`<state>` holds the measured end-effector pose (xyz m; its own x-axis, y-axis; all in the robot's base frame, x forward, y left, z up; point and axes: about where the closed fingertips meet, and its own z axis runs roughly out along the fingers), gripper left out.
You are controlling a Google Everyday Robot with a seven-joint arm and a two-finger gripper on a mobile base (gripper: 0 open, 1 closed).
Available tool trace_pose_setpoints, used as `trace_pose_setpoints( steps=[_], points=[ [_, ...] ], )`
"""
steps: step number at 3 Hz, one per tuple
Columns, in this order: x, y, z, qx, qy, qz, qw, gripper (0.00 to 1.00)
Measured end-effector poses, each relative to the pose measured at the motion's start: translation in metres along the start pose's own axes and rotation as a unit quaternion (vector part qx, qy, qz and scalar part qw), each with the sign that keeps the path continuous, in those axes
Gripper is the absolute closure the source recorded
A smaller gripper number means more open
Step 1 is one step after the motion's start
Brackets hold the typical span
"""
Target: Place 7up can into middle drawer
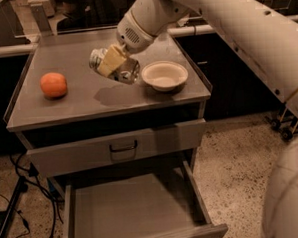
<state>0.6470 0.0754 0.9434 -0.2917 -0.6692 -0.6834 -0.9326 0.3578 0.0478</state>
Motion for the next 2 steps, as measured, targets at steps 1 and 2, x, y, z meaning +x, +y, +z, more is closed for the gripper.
trace_pose_setpoints(
  steps=[1,2],
  points=[
    [0.0174,0.0082,0.0185,-0.014,0.020,0.004,0.9997,1.00],
    [0.0175,0.0082,0.0185,-0.014,0.020,0.004,0.9997,1.00]
  ],
)
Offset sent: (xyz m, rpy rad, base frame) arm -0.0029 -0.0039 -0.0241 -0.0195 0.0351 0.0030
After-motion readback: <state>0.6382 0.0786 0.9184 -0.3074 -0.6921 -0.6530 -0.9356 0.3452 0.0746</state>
